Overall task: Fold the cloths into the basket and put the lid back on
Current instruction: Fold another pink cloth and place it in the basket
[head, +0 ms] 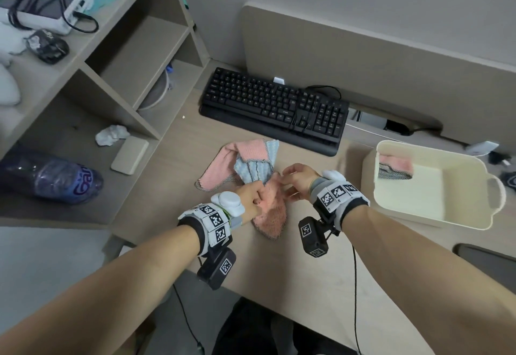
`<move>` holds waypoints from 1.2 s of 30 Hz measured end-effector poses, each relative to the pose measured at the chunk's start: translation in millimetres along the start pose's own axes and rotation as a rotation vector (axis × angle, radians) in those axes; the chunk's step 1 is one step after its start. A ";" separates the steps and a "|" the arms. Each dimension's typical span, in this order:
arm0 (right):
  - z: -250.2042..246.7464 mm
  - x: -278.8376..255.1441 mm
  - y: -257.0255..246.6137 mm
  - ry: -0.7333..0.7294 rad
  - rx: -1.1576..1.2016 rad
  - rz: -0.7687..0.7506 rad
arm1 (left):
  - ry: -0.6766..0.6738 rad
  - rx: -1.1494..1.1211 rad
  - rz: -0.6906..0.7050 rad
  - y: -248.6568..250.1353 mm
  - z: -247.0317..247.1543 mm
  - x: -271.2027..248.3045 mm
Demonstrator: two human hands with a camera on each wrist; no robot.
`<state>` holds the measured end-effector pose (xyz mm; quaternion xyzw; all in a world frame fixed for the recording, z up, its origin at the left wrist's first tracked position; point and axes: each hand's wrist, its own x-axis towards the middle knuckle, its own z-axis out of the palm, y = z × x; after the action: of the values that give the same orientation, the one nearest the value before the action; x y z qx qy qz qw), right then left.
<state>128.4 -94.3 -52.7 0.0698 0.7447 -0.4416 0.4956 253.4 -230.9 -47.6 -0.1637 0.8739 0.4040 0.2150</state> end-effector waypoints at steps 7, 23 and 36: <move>-7.7 -10.4 16.3 -0.079 -0.285 -0.017 | -0.112 0.026 0.007 -2.4 31.8 -16.5; -17.1 -50.6 27.2 -0.081 -0.512 -0.259 | 0.017 -0.045 -0.131 -1.8 46.6 -12.3; -89.8 -104.8 -17.5 0.068 -0.287 -0.510 | -0.055 0.149 -0.159 52.0 31.6 -14.4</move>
<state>110.5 -4.5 52.1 -0.1756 0.8091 -0.4397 0.3481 249.4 -172.5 -25.6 -0.2051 0.8795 0.3241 0.2818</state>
